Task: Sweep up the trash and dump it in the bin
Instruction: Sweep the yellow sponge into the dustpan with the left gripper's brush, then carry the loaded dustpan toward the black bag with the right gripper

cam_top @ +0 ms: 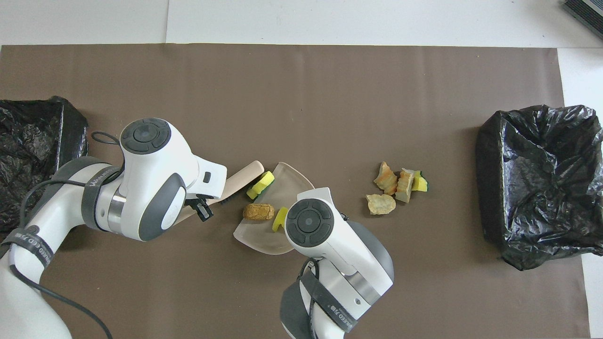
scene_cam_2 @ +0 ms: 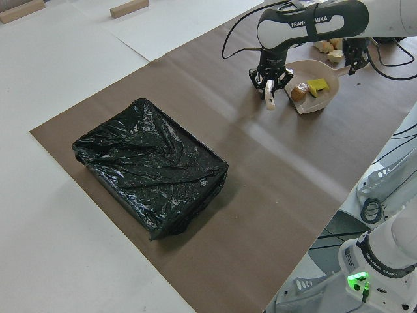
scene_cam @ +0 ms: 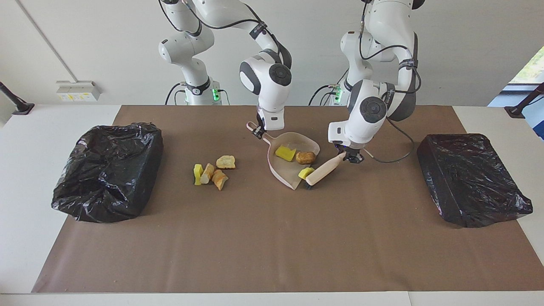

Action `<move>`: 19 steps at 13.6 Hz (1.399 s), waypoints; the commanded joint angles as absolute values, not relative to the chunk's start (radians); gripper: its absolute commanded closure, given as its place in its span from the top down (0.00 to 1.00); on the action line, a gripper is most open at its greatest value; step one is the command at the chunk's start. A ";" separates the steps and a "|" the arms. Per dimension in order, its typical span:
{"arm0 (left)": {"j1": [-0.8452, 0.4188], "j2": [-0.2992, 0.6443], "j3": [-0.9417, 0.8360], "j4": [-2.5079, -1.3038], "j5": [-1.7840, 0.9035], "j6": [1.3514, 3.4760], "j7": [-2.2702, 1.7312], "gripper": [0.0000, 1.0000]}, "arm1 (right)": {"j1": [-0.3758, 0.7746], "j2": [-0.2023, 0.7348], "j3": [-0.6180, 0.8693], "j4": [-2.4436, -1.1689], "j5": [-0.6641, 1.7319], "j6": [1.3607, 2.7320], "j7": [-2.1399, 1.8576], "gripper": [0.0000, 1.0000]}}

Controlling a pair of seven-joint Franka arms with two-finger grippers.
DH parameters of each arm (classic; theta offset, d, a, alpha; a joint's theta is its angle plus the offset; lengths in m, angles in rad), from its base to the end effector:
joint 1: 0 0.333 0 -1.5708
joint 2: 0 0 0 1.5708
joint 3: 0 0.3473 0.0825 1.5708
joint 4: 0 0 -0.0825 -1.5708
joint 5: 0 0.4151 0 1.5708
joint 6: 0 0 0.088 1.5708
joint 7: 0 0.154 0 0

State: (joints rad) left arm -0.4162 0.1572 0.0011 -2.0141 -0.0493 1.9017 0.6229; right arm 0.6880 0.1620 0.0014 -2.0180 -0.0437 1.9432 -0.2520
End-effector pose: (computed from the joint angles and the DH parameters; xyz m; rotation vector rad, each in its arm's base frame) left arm 0.5182 -0.2347 0.3249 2.6594 -1.4800 -0.4035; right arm 0.4464 0.3617 0.3223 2.6896 1.4039 -0.3396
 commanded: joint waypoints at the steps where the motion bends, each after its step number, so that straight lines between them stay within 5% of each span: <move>1: -0.503 0.101 0.009 -2.048 -0.044 1.830 0.527 0.00 | 0.683 0.144 0.002 -2.031 -0.031 1.924 -0.230 0.00; 10: -0.514 0.087 0.021 -2.002 -0.120 1.867 -0.026 0.00 | 0.678 0.150 0.002 -2.023 -0.031 1.925 -0.290 0.00; 19: -0.434 0.044 0.021 -2.059 -0.118 2.005 -0.097 0.00 | 0.626 0.106 -0.005 -1.994 -0.043 1.888 -0.388 0.00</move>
State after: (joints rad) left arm -0.4711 0.0734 0.0272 -2.0139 -0.1051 1.9487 -0.0907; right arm 0.6628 0.1460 -0.0076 -2.0040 -0.0449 1.9201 -0.3307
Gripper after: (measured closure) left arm 0.740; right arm 0.687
